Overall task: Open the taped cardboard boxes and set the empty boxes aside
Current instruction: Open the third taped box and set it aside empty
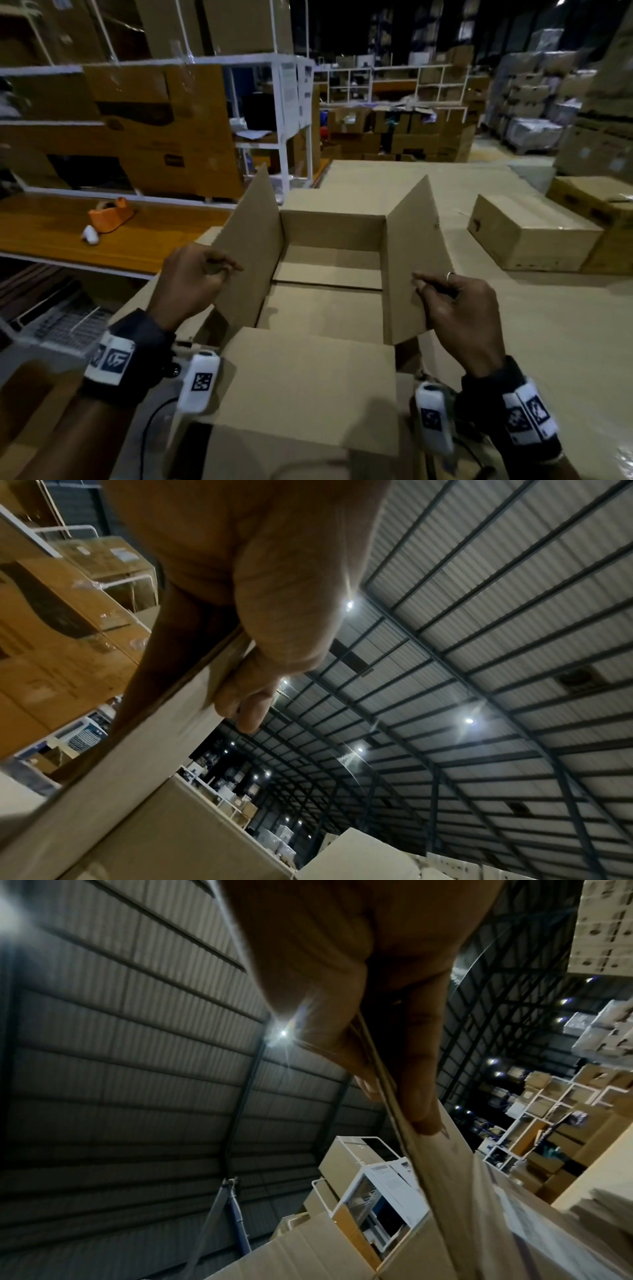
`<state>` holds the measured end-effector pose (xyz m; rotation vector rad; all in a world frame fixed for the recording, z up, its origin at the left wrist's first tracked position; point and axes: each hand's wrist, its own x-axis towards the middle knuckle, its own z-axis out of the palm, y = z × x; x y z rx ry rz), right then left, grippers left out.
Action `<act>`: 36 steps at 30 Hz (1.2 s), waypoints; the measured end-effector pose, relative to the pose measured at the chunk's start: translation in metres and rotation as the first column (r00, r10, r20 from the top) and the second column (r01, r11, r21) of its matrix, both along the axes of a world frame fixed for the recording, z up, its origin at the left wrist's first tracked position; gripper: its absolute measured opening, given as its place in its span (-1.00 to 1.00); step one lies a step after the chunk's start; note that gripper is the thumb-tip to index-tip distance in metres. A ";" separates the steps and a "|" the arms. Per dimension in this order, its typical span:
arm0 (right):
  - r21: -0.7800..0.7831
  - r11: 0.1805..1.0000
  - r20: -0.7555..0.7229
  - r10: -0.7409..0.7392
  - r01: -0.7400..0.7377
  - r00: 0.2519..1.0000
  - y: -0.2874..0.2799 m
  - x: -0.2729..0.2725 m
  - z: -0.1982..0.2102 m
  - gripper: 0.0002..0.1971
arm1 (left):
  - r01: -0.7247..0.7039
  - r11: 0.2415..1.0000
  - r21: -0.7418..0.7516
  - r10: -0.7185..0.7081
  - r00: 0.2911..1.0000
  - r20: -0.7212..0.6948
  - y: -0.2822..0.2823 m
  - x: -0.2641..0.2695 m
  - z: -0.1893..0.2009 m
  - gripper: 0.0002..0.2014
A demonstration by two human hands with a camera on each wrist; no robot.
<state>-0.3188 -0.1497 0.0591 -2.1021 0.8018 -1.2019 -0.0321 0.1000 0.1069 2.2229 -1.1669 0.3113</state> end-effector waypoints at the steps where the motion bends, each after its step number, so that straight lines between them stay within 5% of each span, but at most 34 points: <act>1: 0.015 1.000 -0.031 -0.020 0.020 0.999 0.003 0.002 -0.003 -0.80 | 0.018 1.000 0.015 -0.018 1.000 -0.007 -0.003 0.004 -0.005 -0.78; 6: 0.073 0.992 -0.152 -0.091 0.103 0.984 0.020 0.020 -0.011 -0.80 | 0.073 0.993 0.089 -0.068 0.996 -0.061 -0.008 0.028 -0.023 -0.76; 16: -0.092 0.982 -0.412 -0.186 0.163 0.892 0.039 0.058 -0.017 -0.75 | 0.136 0.990 0.048 -0.128 0.982 -0.141 -0.004 0.072 -0.058 -0.77; 31: 0.036 0.980 -0.387 -0.169 0.198 0.906 0.016 0.072 -0.045 -0.81 | 0.170 0.985 -0.018 -0.168 0.949 -0.267 -0.008 0.102 -0.088 -0.79; 36: 0.222 0.955 -0.280 -0.132 0.198 0.951 0.005 0.068 -0.050 -0.90 | 0.143 0.988 -0.058 -0.154 0.923 -0.352 -0.006 0.115 -0.089 -0.83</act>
